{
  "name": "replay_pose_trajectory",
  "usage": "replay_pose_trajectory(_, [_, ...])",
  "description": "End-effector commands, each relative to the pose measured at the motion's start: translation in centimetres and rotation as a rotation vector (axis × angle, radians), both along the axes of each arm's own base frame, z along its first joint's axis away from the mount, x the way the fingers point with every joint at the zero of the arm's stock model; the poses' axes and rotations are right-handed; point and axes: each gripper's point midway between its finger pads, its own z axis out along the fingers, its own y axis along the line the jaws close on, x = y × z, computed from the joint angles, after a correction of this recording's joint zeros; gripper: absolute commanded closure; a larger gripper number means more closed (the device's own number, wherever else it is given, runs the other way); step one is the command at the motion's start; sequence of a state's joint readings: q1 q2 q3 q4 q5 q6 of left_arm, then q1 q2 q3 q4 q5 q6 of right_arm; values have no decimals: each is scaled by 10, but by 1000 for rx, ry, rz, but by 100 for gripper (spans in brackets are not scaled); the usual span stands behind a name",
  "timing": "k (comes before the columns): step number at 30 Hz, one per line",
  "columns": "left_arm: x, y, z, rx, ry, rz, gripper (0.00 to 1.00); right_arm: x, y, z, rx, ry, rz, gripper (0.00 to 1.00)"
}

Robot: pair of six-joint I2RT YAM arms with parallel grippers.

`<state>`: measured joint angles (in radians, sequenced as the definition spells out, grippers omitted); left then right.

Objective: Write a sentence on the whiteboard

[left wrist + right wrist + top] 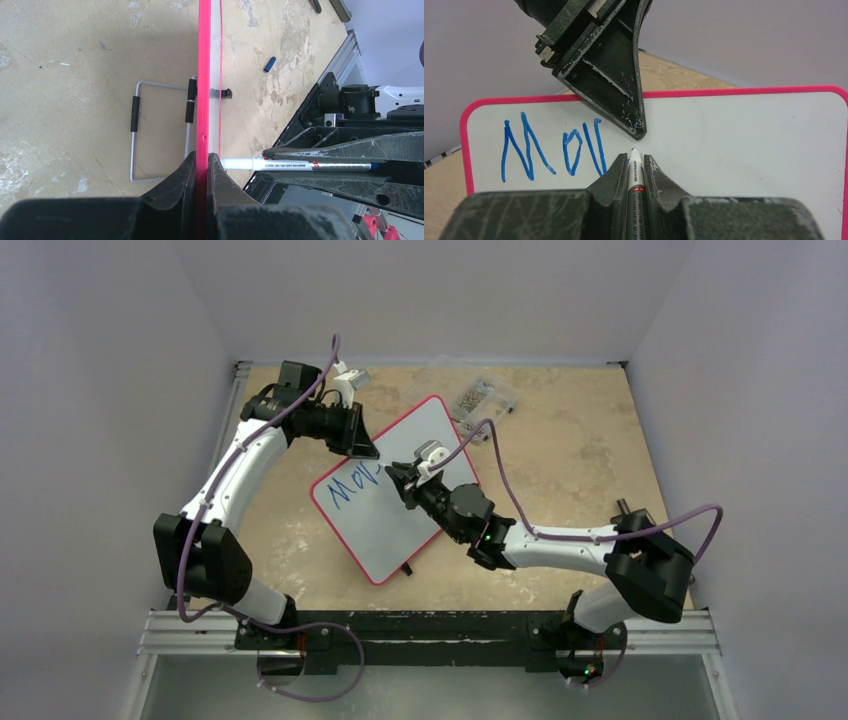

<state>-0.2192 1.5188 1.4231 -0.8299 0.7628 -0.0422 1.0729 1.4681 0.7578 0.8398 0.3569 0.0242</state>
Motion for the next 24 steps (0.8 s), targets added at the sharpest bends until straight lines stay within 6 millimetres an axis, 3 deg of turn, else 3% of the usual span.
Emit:
replay_pose_trajectory(1, [4,3,18,14,-101,6,100,8,3,6,-8,-14,-18,100])
replay_pose_trajectory(24, [4,4,19,17,-107,9,100,-13,4,-8,18,25,81,100])
